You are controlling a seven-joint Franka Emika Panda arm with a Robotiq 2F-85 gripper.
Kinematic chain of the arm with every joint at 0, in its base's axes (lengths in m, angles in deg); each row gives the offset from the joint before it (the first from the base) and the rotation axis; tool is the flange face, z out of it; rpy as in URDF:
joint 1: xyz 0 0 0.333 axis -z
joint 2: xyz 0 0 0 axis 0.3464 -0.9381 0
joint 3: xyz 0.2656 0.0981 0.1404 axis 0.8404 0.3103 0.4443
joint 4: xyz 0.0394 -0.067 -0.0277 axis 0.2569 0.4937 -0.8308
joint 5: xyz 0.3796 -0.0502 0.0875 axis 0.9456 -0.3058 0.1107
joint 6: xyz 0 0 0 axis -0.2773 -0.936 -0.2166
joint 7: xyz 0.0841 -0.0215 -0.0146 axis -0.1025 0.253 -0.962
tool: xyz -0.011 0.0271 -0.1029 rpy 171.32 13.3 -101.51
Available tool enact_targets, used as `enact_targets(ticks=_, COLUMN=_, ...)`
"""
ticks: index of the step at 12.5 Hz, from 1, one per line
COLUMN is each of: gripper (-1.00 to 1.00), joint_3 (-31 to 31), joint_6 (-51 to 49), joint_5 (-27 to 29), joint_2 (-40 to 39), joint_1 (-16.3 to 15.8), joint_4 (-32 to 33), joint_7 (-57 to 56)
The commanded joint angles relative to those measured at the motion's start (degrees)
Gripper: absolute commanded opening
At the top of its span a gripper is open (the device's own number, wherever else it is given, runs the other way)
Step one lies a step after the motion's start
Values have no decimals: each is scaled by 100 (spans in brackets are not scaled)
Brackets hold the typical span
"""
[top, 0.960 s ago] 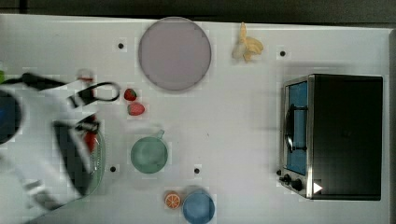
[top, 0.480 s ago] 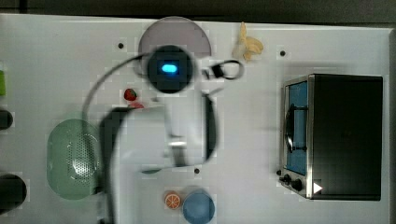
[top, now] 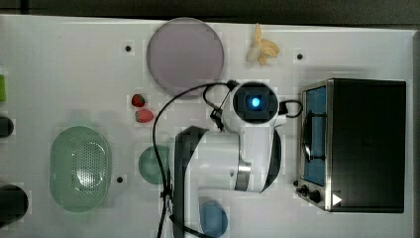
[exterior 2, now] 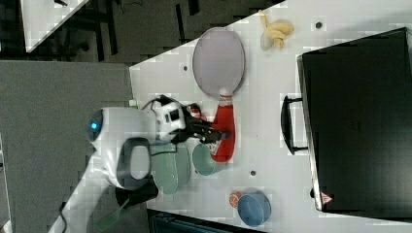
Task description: Pick ketchup from strainer and place it on the table
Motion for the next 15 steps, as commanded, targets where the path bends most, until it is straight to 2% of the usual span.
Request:
enact_targets(ticks=1, gripper=18, joint_3=144, joint_6=830, joint_5=-34, joint_2=-48, joint_1=-264, joint_4=451, joint_7=-338)
enact_targets(ticks=4, gripper=18, joint_3=107, joint_6=1407, joint_5=-34, joint_2=-473, joint_1=-265, joint_4=726, joint_7=-338)
enact_targets(ticks=5, gripper=24, joint_3=102, joint_6=1598, joint_5=-34, joint_2=-665, joint_1=-264, joint_4=733, joint_7=-337)
enact_targets(ticks=8, gripper=87, joint_3=101, joint_6=1957, joint_5=-34, joint_2=-952, joint_1=-268, joint_4=724, joint_7=-336)
enact_targets(ticks=9, gripper=100, joint_3=99, joint_6=1928, joint_5=-33, joint_2=-876, joint_1=-267, joint_4=689, joint_7=-335)
enact_targets(ticks=12, gripper=100, joint_3=117, joint_6=1626, joint_5=7, joint_2=-313, joint_1=-278, joint_4=359, joint_7=-253)
enact_targets(ticks=15, gripper=100, joint_3=191, joint_6=432, joint_5=33, joint_2=256, joint_1=-282, joint_4=-443, joint_7=673)
